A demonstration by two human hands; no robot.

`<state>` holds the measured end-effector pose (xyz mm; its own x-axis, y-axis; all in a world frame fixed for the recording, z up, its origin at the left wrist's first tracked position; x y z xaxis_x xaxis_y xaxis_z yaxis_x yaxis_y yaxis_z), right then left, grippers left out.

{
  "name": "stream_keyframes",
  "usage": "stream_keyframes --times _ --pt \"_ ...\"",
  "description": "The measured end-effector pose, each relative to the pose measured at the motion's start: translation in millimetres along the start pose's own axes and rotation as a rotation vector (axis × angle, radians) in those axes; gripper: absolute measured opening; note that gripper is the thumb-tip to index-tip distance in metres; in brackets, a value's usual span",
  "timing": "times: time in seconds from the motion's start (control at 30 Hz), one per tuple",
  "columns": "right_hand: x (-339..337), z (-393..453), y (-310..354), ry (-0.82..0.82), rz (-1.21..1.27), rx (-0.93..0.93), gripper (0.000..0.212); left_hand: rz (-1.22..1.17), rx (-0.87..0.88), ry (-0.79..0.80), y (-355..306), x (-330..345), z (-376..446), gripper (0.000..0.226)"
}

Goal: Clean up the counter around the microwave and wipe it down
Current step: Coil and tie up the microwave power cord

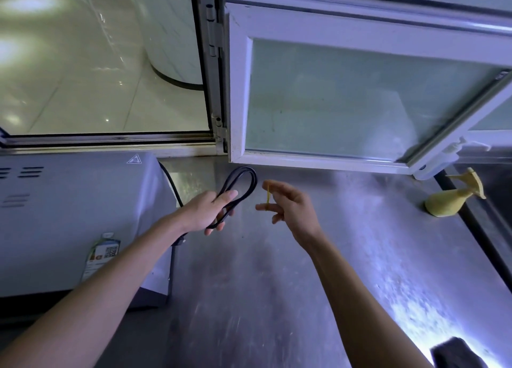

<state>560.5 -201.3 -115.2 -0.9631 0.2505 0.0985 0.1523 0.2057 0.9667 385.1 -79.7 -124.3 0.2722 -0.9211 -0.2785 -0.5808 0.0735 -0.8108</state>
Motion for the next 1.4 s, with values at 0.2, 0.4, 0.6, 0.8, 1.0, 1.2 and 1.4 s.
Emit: stream_keyframes --times 0.2,0.4,0.6,0.8,1.0,1.2,1.4 --pt "1.9 2.9 17.7 0.056 -0.231 -0.025 0.056 0.034 -0.017 0.046 -6.0 0.7 -8.2 0.067" --pt "11.3 4.0 33.4 0.199 -0.401 0.058 0.068 0.090 -0.058 0.130 -2.8 1.6 -10.0 0.073" --pt "12.4 8.9 34.3 0.283 -0.466 0.131 0.062 0.254 -0.131 0.248 -3.5 -0.4 -9.9 0.076" --pt "12.1 7.9 30.2 0.302 -0.446 0.164 0.061 0.361 -0.153 0.278 -7.9 0.7 -11.4 0.062" --pt "13.3 5.6 32.0 0.286 -0.371 0.148 0.055 0.473 -0.200 0.076 -1.2 4.9 -1.8 0.030" --pt "13.2 3.6 18.8 0.267 -0.401 0.188 0.053 0.757 -0.191 -0.005 -10.3 14.1 -0.4 0.023" --pt "14.4 2.8 7.1 0.267 -0.229 0.226 0.052 0.693 -0.147 -0.014 -5.9 9.8 -0.4 0.028"
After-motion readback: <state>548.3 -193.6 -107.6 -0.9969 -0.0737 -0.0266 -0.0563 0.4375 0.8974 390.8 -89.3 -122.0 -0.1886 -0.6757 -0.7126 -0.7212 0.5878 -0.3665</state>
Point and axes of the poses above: each hand's wrist, its own z-axis towards the middle knuckle, its own x-axis out of the palm, y = z × x, the point moved 3 cm from there along z, towards the middle knuckle, and after that the axes turned 13 degrees about y, right-handed, at the moved point
